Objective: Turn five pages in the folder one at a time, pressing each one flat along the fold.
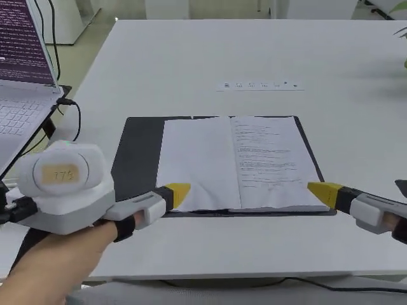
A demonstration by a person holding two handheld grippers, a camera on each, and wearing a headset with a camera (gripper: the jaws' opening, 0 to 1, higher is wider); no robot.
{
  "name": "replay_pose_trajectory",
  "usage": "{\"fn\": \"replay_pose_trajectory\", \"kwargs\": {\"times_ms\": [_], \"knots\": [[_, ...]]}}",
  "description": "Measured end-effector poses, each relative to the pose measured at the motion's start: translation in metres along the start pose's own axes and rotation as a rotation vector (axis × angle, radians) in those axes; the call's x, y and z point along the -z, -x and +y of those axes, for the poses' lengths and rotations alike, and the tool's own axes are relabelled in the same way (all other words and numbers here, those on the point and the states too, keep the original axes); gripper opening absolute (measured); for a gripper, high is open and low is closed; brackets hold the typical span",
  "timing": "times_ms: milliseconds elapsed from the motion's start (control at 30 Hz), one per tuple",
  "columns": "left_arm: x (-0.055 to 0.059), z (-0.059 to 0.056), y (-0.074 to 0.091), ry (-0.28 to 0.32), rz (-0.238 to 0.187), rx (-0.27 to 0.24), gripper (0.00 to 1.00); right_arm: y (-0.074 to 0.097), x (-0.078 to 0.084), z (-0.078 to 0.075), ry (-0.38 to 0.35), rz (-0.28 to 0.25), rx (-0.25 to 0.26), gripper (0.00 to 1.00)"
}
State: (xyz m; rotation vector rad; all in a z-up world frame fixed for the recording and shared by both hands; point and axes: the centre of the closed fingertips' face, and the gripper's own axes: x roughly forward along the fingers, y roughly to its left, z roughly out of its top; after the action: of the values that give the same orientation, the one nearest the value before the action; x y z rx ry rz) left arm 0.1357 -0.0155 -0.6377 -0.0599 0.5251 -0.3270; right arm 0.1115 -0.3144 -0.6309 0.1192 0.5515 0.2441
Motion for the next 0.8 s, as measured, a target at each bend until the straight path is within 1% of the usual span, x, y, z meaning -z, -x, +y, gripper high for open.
{"fn": "replay_pose_trajectory", "kwargs": {"times_ms": [67, 100, 133, 167, 200, 300, 367, 400, 600, 633, 700, 733, 767, 800], "knots": [[0.003, -0.014, -0.010, -0.014, 0.019, 0.023, 0.99, -0.002, 0.002, 0.000, -0.006, -0.004, -0.011, 0.97], [0.003, -0.019, -0.014, -0.021, 0.018, 0.031, 0.99, -0.002, 0.002, 0.001, -0.009, -0.006, -0.013, 0.97], [0.005, -0.024, -0.017, -0.028, 0.027, 0.043, 0.97, -0.003, 0.003, 0.001, -0.013, -0.010, -0.022, 0.97], [0.006, -0.032, -0.022, -0.036, 0.038, 0.058, 0.96, -0.004, 0.004, 0.001, -0.017, -0.010, -0.028, 0.97], [0.005, -0.035, -0.027, -0.039, 0.032, 0.066, 0.96, -0.004, 0.005, 0.001, -0.019, -0.009, -0.035, 0.97], [0.006, -0.056, -0.041, -0.044, 0.042, 0.111, 0.97, -0.006, 0.007, 0.001, -0.022, -0.007, -0.049, 0.98], [0.005, -0.069, -0.050, -0.065, 0.045, 0.133, 0.97, -0.007, 0.007, 0.001, -0.023, -0.008, -0.057, 0.98], [0.005, -0.071, -0.051, -0.068, 0.046, 0.137, 0.96, -0.007, 0.008, 0.002, -0.023, -0.007, -0.063, 0.98], [0.004, -0.109, -0.078, -0.098, 0.059, 0.204, 0.96, -0.007, 0.014, 0.000, -0.019, 0.002, -0.093, 0.99], [0.005, -0.117, -0.083, -0.104, 0.061, 0.221, 0.96, -0.007, 0.014, -0.001, -0.018, 0.001, -0.096, 0.99], [0.007, -0.126, -0.091, -0.110, 0.065, 0.238, 0.95, -0.007, 0.015, -0.002, -0.021, 0.002, -0.100, 0.99], [0.007, -0.133, -0.097, -0.118, 0.061, 0.246, 0.95, -0.006, 0.015, -0.002, -0.024, -0.002, -0.107, 0.99], [0.008, -0.137, -0.101, -0.126, 0.060, 0.252, 0.95, -0.006, 0.015, -0.002, -0.023, -0.001, -0.114, 0.99], [0.010, -0.142, -0.107, -0.134, 0.064, 0.260, 0.94, -0.006, 0.016, -0.003, -0.019, 0.002, -0.116, 0.99]]}}
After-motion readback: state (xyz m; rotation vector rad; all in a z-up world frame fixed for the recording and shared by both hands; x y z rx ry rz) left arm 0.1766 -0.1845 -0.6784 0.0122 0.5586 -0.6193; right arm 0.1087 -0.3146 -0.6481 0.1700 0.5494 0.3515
